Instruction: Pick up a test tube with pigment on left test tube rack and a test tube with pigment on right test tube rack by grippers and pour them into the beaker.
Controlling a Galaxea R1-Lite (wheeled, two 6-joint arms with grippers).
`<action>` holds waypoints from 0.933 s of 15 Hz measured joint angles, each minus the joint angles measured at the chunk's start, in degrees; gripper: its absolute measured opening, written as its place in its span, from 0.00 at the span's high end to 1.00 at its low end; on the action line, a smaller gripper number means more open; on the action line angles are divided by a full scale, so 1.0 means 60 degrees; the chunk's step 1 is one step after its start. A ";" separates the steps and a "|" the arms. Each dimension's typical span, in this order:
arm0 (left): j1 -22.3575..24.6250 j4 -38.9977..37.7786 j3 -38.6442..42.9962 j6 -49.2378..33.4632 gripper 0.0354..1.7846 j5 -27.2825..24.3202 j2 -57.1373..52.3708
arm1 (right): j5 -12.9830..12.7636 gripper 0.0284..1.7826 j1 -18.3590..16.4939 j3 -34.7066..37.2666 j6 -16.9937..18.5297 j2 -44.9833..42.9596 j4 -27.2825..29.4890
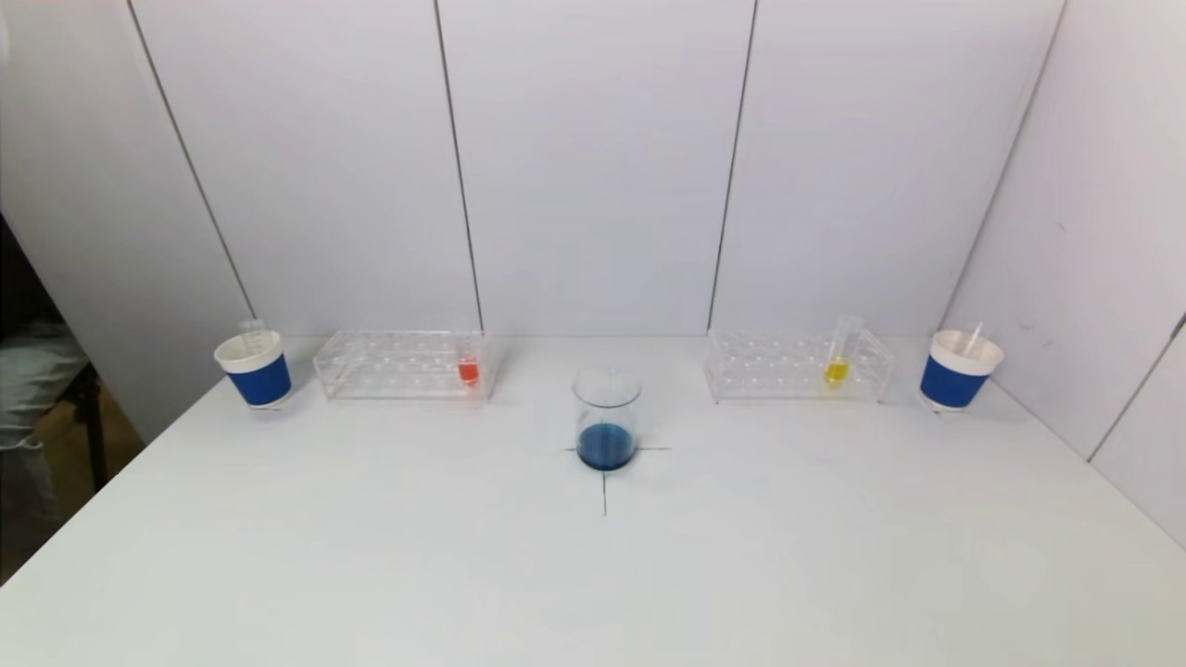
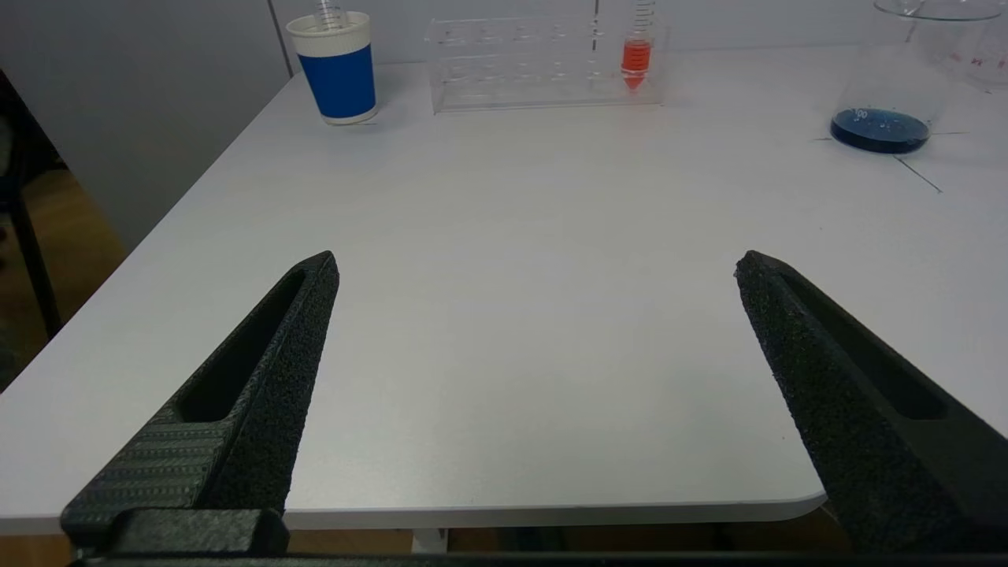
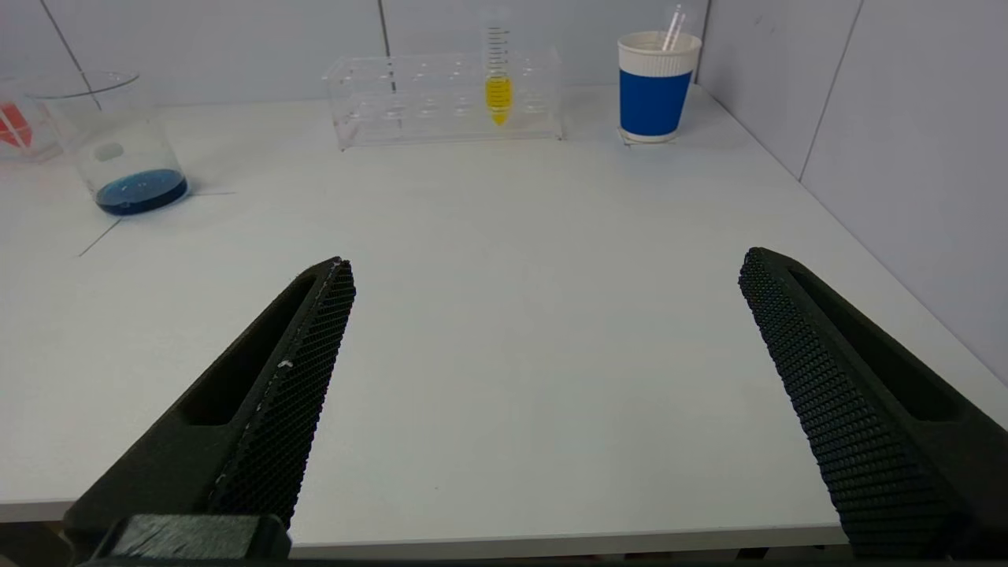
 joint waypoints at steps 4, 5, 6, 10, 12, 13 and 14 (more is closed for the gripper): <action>0.0004 0.0000 0.0000 0.0004 0.01 0.0000 0.0000 | 0.0000 0.00 0.0004 0.0000 0.0004 0.0000 0.0012; 0.0000 0.0004 0.0000 0.0004 0.01 0.0000 0.0000 | 0.0000 0.00 0.0004 0.0000 -0.0024 0.0000 0.0022; 0.0000 0.0000 0.0000 0.0000 0.01 0.0000 0.0000 | 0.0000 0.00 0.0004 0.0000 -0.0051 0.0000 0.0033; 0.0000 0.0000 0.0000 0.0008 0.01 0.0000 0.0000 | 0.0000 0.00 0.0010 0.0000 -0.0006 0.0000 0.0022; 0.0000 0.0000 0.0000 0.0008 0.01 0.0000 0.0000 | 0.0000 0.00 0.0010 0.0000 0.0012 0.0000 0.0018; 0.0000 0.0000 0.0000 0.0008 0.01 0.0000 0.0000 | 0.0004 0.00 0.0010 0.0000 0.0012 0.0000 0.0018; 0.0000 0.0000 0.0000 0.0004 0.01 0.0000 0.0000 | 0.0000 0.00 0.0010 0.0000 0.0012 0.0002 0.0016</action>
